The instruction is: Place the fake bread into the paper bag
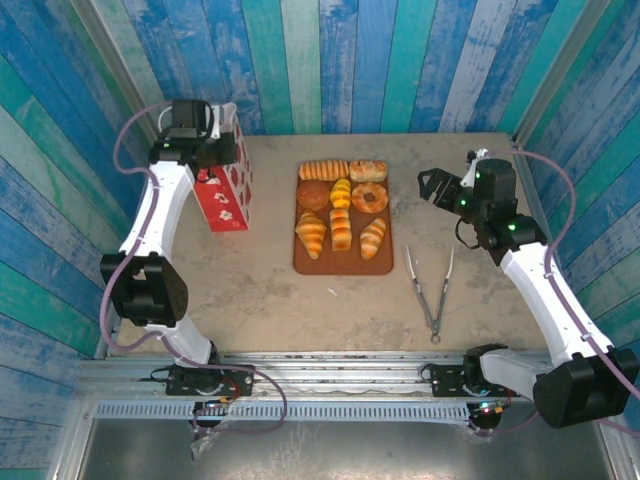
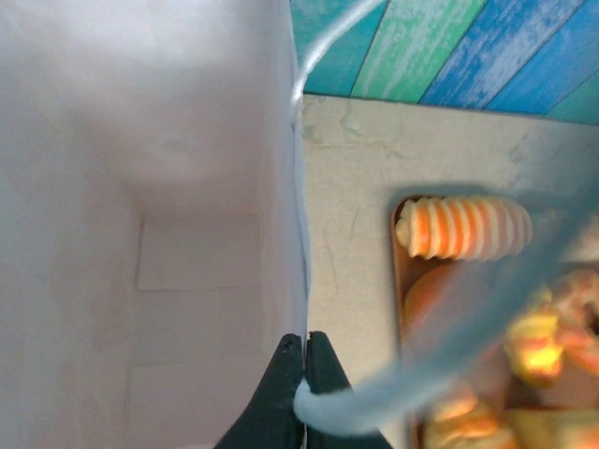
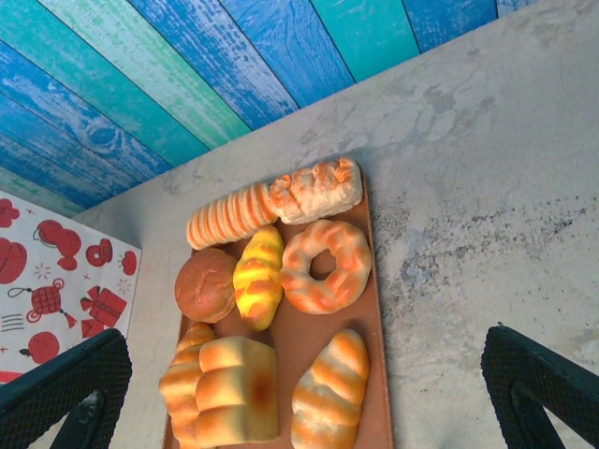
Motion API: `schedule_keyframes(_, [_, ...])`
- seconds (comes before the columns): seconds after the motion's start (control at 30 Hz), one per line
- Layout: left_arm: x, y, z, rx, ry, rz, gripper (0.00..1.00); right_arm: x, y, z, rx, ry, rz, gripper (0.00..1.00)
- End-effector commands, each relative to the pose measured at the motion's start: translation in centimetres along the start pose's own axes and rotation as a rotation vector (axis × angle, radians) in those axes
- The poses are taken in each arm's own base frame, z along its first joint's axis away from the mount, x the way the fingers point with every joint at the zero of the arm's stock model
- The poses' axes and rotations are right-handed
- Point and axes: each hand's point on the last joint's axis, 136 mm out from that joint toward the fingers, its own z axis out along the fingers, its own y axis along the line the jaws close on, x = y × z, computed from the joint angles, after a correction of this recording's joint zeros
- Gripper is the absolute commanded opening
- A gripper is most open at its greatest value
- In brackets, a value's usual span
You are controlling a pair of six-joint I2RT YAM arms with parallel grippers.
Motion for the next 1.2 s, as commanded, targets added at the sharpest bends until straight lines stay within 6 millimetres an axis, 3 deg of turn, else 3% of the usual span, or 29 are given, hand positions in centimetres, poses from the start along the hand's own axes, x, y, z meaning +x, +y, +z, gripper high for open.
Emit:
schedule_keyframes(0.0, [-0.3, -0.4, -1.2, -0.013, -0.014, 0.027, 0.00, -0.2, -0.3, -0.3, 0.007, -0.013, 0.006, 1.00])
schedule_keyframes(0.17, [0.0, -1.0, -4.0, -0.021, -0.051, 0.040, 0.00, 0.1, -0.5, -0.5, 0.019, -0.003, -0.010, 1.00])
schedule_keyframes(0.47, [2.9, -3.0, -7.0, 0.005, -0.057, 0.045, 0.00, 0.4, -0.9, -1.7, 0.029, -0.001, -0.020, 1.00])
schedule_keyframes(1.0, [5.5, -7.4, -7.2, 0.089, -0.034, 0.037, 0.00, 1.8, -2.0, -3.2, 0.084, 0.049, -0.054, 1.00])
schedule_keyframes(1.17, [5.0, -9.4, -7.1, 0.168, -0.049, 0.036, 0.23, 2.4, -2.9, -4.6, 0.145, 0.093, -0.082, 1.00])
